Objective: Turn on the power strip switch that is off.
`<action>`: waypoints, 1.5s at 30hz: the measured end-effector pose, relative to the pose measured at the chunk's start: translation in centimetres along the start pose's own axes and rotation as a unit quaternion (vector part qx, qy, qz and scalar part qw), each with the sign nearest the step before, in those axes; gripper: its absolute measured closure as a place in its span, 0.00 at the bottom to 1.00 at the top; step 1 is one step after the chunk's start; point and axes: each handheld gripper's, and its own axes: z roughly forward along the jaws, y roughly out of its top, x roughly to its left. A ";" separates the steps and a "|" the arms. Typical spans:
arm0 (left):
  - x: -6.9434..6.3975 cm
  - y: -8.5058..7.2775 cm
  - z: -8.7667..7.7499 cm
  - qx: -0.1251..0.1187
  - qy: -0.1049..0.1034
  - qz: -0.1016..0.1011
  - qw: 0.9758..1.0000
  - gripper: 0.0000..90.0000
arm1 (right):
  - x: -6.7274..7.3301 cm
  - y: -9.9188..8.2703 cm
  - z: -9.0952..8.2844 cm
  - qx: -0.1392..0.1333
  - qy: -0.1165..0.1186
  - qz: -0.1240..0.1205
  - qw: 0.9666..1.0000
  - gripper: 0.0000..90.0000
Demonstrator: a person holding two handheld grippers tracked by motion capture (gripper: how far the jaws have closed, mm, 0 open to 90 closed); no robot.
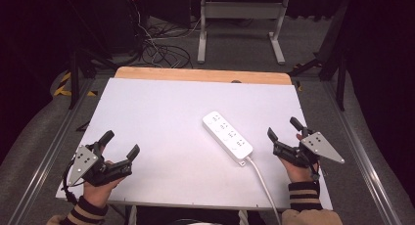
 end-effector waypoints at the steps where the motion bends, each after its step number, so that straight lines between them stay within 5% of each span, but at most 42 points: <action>1: 0.0 0.0 0.0 0.001 0.000 0.001 1.000 0.05 | 0.0 0.0 0.0 0.001 0.001 0.002 1.000 0.20; 45: -0.1 0.0 0.5 0.003 -0.006 0.000 1.000 0.06 | -0.4 -0.1 -0.5 0.004 -0.004 0.014 1.000 0.20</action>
